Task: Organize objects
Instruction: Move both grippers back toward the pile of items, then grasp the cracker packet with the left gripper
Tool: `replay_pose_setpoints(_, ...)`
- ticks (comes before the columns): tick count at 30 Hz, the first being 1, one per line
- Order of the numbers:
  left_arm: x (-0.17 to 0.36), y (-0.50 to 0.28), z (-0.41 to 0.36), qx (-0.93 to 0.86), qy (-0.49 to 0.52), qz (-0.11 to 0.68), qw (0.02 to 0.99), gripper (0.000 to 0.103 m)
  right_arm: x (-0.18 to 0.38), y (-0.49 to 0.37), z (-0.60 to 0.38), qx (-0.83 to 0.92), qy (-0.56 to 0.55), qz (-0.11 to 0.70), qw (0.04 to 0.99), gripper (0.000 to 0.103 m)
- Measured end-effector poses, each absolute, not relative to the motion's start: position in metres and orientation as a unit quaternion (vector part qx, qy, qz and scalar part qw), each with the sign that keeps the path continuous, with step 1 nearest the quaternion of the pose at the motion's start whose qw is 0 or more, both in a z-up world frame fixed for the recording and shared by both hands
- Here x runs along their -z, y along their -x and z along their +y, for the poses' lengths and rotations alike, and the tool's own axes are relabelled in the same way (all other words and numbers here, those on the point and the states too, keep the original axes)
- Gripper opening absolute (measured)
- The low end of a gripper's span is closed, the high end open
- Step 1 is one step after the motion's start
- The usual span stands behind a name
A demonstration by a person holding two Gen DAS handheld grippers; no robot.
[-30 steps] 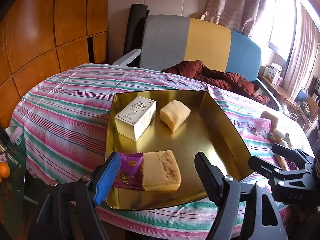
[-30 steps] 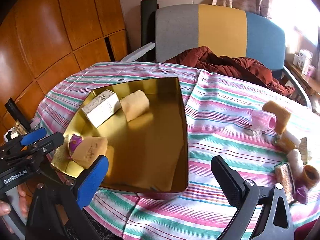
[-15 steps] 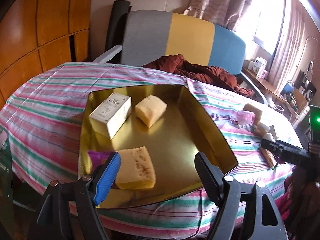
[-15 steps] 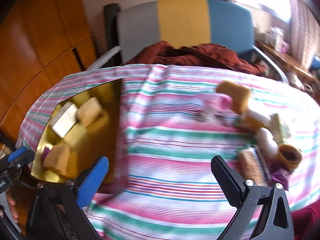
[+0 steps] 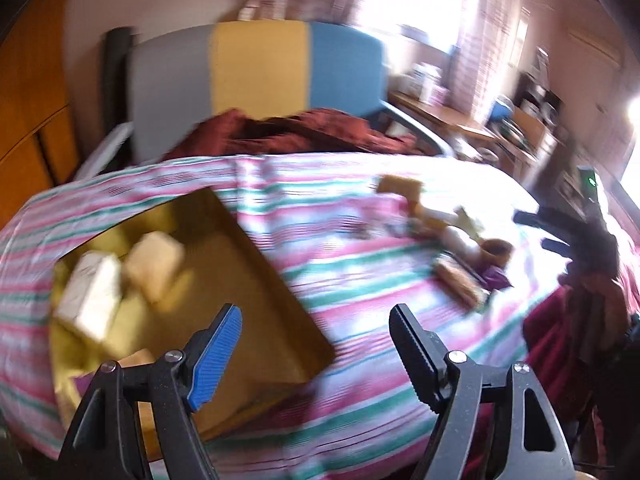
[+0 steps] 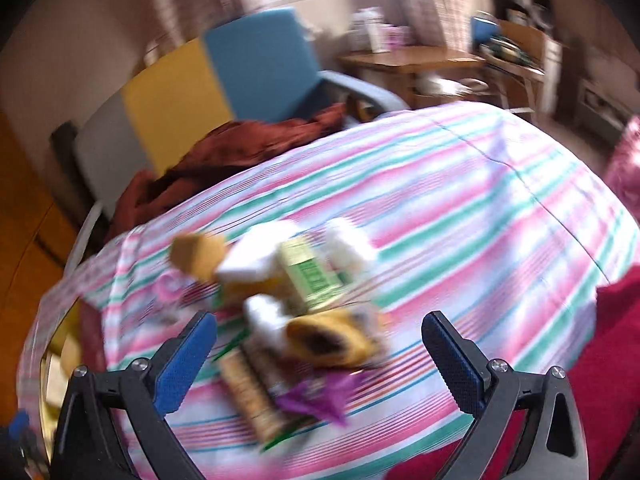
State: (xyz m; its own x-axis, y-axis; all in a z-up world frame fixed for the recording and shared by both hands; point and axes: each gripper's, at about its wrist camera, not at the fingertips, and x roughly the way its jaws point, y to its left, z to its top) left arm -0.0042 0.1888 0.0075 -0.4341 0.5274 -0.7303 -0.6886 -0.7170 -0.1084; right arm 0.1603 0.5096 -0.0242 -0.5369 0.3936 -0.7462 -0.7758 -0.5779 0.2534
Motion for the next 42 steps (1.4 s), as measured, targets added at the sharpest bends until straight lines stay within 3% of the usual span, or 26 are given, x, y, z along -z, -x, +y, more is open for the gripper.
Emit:
replay_pose_setpoints(3, 0.000, -0.003, 0.226, -0.818, 0.403, 0.121, 0.392, 0.078, 0.028, -0.172, 0.522, -0.822, 0.293, 0.343, 0.349, 0.103)
replay_pose_setpoints(11, 0.043, 0.000, 0.319, -0.750, 0.484, 0.127, 0.433, 0.076, 0.026, -0.175, 0.523, -0.833, 0.257, 0.372, 0.318, 0.103)
replay_pose_setpoints(24, 0.093, 0.004, 0.426, -0.708, 0.557, 0.127, 0.415, 0.076, 0.034, -0.180, 0.531, -0.830, 0.237, 0.414, 0.288, 0.103)
replay_pose_setpoints(33, 0.108, -0.006, 0.453, -0.724, 0.526, 0.166, 0.415, 0.076, 0.037, -0.179, 0.532, -0.828, 0.237, 0.426, 0.276, 0.103)
replay_pose_setpoints(40, 0.106, -0.007, 0.420, -0.725, 0.499, 0.176, 0.441, 0.051, 0.044, -0.187, 0.541, -0.809, 0.226, 0.460, 0.287, 0.103)
replay_pose_setpoints(42, 0.104, -0.002, 0.408, -0.724, 0.499, 0.172, 0.445, 0.049, 0.047, -0.189, 0.544, -0.802, 0.225, 0.470, 0.291, 0.103)
